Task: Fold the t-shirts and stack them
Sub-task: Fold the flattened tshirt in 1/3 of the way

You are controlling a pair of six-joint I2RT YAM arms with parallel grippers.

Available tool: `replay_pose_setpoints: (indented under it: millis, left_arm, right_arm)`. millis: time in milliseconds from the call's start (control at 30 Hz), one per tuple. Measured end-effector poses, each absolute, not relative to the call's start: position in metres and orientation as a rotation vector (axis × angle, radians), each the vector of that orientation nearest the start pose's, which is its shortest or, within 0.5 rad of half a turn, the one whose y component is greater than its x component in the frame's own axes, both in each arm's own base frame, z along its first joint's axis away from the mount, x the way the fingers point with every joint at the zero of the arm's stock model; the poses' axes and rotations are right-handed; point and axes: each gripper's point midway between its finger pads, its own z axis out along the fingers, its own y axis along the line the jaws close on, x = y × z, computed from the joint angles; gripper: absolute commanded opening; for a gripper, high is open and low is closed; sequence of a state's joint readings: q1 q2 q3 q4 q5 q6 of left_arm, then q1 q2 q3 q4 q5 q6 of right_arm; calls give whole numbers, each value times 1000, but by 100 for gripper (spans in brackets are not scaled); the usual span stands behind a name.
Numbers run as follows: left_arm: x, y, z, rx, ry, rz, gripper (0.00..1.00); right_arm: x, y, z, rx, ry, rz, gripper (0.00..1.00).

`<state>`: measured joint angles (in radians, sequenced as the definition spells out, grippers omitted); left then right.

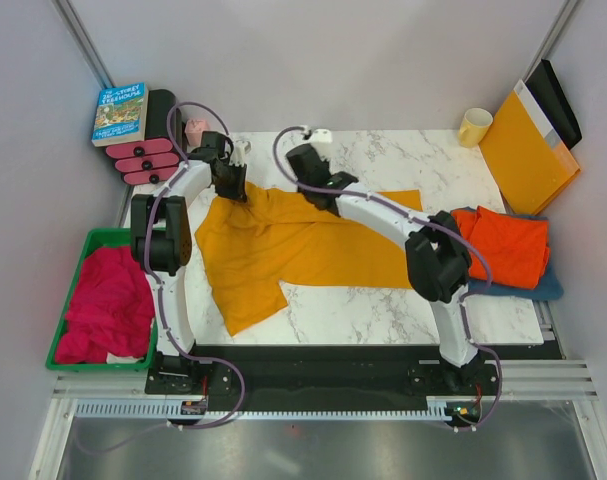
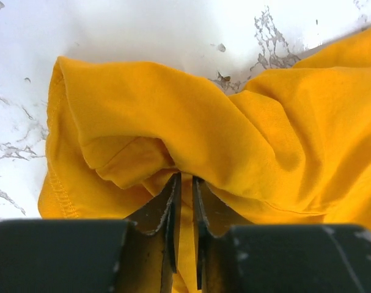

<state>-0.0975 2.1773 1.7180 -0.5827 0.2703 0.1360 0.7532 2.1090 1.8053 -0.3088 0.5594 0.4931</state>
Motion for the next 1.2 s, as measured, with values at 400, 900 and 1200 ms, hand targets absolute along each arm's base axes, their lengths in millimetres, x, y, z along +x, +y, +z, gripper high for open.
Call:
replay_pose_setpoints:
  millis: [400, 900, 1200]
  left_arm:
    - [487, -96, 48, 353, 2582, -397, 17]
    - [458, -73, 28, 340, 2690, -297, 16]
    - [470, -65, 25, 317, 2690, -274, 16]
  right_arm:
    - [507, 187, 61, 201, 2293, -234, 0]
    - [505, 162, 25, 278, 2379, -211, 0]
    - [517, 144, 23, 375, 2368, -125, 0]
